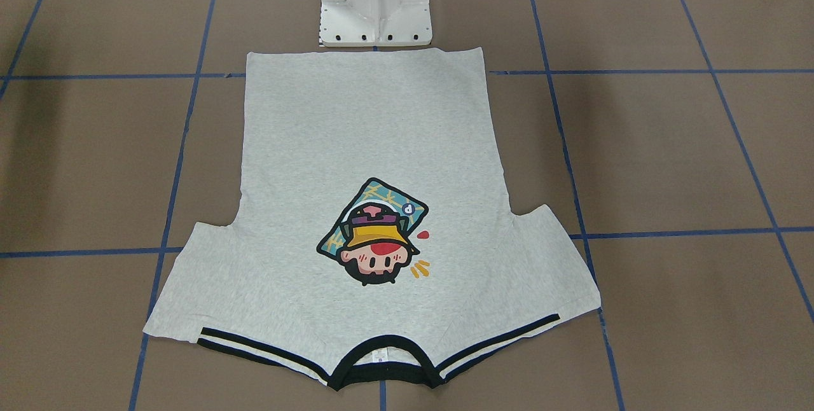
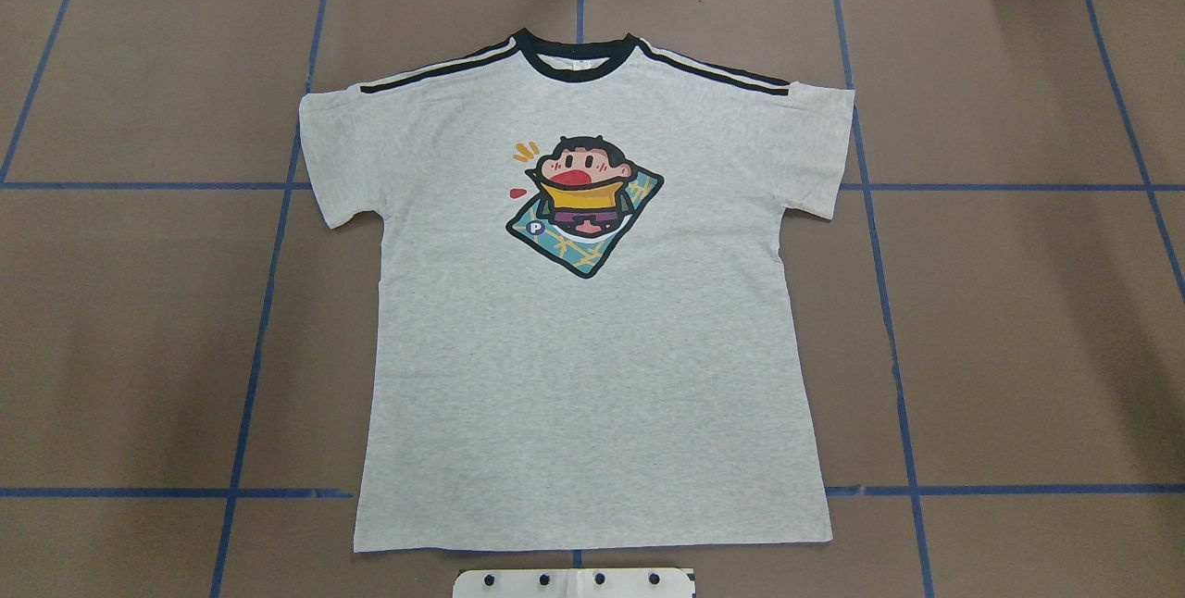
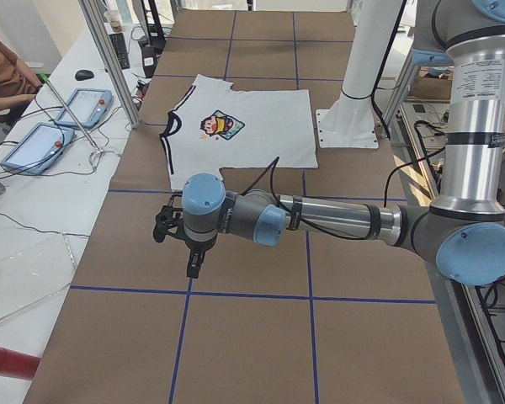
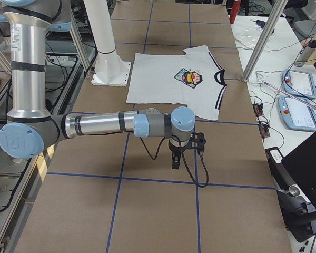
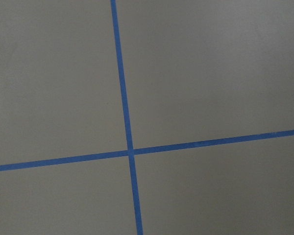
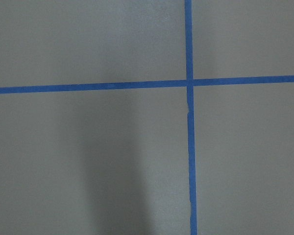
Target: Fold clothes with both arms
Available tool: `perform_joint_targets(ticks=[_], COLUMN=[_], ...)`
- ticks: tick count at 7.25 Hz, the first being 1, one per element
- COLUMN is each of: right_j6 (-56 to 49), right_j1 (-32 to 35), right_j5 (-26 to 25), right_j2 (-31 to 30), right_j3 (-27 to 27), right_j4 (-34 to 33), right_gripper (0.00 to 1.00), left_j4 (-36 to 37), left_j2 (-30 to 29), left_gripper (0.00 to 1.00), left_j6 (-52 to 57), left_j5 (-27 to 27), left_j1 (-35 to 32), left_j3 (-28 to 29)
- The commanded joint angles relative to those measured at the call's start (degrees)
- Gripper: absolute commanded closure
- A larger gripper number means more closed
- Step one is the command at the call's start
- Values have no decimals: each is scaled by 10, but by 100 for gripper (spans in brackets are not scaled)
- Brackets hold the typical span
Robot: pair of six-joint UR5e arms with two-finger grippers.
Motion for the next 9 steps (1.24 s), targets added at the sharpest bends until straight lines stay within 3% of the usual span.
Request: perform_joint_targets(ticks=[1, 4, 8, 9], right_j6=[1, 3, 15, 37], right_j1=[-9, -21, -89, -117], right_j5=[-3, 1, 3, 0], right_j2=[0, -7, 1, 43], right_j3=[-2, -72, -80, -87], right_j4=[4, 136, 153, 153], right_gripper=[0, 0, 0, 0], left_j4=[-19, -40, -105, -114], left_j2=[2, 24, 26, 26], left_gripper=[0, 1, 1, 1], left_j6=[1, -3, -5, -4], left_j5=[2, 1, -25, -21], left_j1=[-1, 5, 30, 30], left_j3=[3, -6, -10, -2])
